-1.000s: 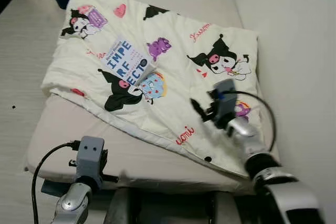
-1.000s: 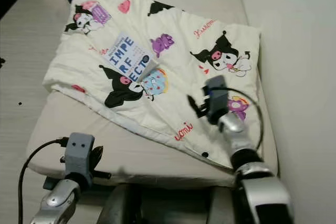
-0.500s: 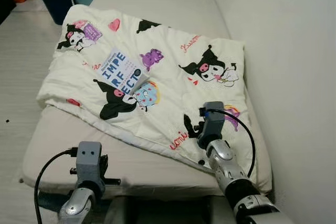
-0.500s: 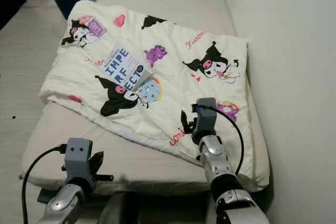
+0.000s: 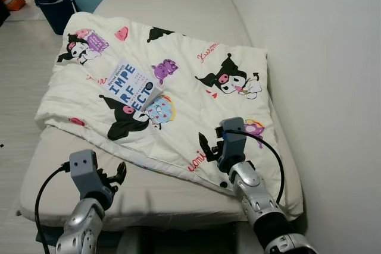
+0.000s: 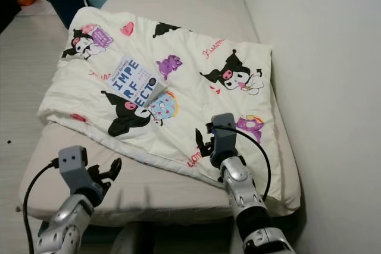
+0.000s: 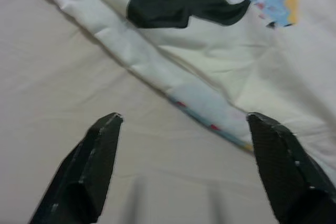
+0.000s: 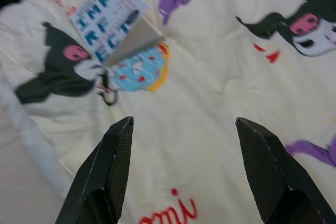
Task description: Clean up the room
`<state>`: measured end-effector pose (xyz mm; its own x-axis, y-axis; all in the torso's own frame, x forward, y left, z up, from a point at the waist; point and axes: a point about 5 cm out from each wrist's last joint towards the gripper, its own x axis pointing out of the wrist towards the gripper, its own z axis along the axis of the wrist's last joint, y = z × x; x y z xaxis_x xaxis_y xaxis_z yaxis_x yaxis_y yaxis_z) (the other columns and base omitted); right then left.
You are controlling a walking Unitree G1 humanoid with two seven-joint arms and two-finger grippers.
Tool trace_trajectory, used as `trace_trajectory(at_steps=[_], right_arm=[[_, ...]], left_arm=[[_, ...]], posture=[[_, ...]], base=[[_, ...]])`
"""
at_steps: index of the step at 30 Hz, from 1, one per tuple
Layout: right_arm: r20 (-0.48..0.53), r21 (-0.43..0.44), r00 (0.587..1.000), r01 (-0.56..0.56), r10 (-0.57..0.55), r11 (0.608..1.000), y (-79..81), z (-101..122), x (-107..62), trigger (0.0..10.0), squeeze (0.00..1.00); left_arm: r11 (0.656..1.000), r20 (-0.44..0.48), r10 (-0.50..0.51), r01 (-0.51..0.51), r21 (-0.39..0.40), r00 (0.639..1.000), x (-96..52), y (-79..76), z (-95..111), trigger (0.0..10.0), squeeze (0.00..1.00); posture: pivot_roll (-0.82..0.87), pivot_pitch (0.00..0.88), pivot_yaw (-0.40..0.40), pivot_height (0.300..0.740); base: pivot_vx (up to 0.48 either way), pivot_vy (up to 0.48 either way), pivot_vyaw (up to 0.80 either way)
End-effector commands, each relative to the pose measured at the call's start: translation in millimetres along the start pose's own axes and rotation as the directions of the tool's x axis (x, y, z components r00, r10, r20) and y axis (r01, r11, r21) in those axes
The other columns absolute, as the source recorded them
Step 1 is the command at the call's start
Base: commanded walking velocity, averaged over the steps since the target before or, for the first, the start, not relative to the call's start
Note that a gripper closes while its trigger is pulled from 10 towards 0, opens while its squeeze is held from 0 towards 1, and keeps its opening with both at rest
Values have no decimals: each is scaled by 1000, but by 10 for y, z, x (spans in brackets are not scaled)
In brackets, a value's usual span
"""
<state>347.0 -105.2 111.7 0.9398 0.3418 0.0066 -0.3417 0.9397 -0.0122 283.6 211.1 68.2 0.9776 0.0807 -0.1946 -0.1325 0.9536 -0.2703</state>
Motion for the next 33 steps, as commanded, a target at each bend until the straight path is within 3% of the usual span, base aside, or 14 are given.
trace_trajectory(at_steps=[1, 2, 3, 4, 9, 10, 11, 12, 14, 17, 21, 31, 32, 33], right_arm=[[-27, 38, 1000, -6, 7, 999, 29, -55, -32, 10000, 0], [-35, 49, 999, 1, 1, 999, 28, -74, -39, 10000, 0], [-35, 49, 999, 1, 1, 999, 28, -74, -39, 10000, 0], [-42, 55, 999, 3, -1, 998, 30, -93, -48, 10000, 0], [-63, 57, 998, -4, 8, 998, 56, -137, -74, 10000, 0], [-64, 59, 998, -10, 14, 998, 70, -133, -81, 10000, 0], [-60, 65, 998, -18, 22, 998, 87, -117, -81, 10000, 0], [-60, 65, 998, -18, 22, 998, 87, -117, -81, 10000, 0], [-52, 68, 998, -37, 41, 997, 117, -79, -71, 10000, 0], [-42, 49, 997, -63, 65, 997, 144, -25, -52, 10000, 0], [-13, 19, 995, -103, 104, 994, 177, 87, -10, 10000, 0], [13, -14, 994, -111, 111, 994, 178, 234, 52, 10000, 0], [16, -18, 994, -110, 110, 994, 181, 251, 51, 10000, 0], [22, -24, 994, -106, 106, 994, 190, 271, 45, 10000, 0]], left_arm=[[993, -46, 18, -13, 113, 999, -22, 48, -71, 10000, 1000], [986, -50, 9, -1, 168, 999, -28, 29, -81, 10000, 549], [986, -50, 9, -1, 168, 999, -28, 29, -81, 10000, 549], [982, -46, 6, 3, 187, 999, -31, 15, -88, 10000, 0], [989, -50, 31, -24, 145, 998, -13, 32, -135, 10000, 0], [998, -53, 48, -45, 52, 997, 19, 72, -148, 10000, 0], [994, -46, 75, -78, -78, 996, 64, 142, -146, 10000, 1000], [994, -46, 75, -78, -78, 996, 64, 142, -146, 10000, 1000], [951, -40, 108, -115, -288, 993, 132, 237, -139, 10000, 1000], [902, -43, 133, -139, -409, 990, 183, 305, -127, 10000, 1000], [858, -92, 140, -168, -485, 986, 249, 335, -157, 10000, 1000], [826, -105, 54, -103, -555, 993, 379, 246, -118, 10000, 1000], [813, -99, 44, -94, -575, 994, 404, 237, -96, 10000, 396], [801, -84, 26, -71, -594, 996, 437, 218, -59, 10000, 0]], posture=[[6, 221, 3, 600], [8, 222, 2, 600], [8, 222, 2, 600], [11, 225, 1, 600], [11, 231, -2, 600], [6, 249, -9, 600], [-3, 272, -15, 600], [-3, 272, -15, 600], [-12, 297, -17, 600], [-29, 337, -22, 600], [-46, 373, -22, 600], [-72, 421, 5, 600], [-82, 428, 11, 600], [-104, 429, 26, 600]], base=[[0, 0, 0], [0, 0, 0], [0, 0, 0], [0, 0, 0], [0, 0, 0], [0, 0, 0], [0, 0, 0], [0, 0, 0], [0, 0, 0], [0, 0, 0], [0, 0, 0], [0, 0, 0], [0, 0, 0], [0, 0, 0]])
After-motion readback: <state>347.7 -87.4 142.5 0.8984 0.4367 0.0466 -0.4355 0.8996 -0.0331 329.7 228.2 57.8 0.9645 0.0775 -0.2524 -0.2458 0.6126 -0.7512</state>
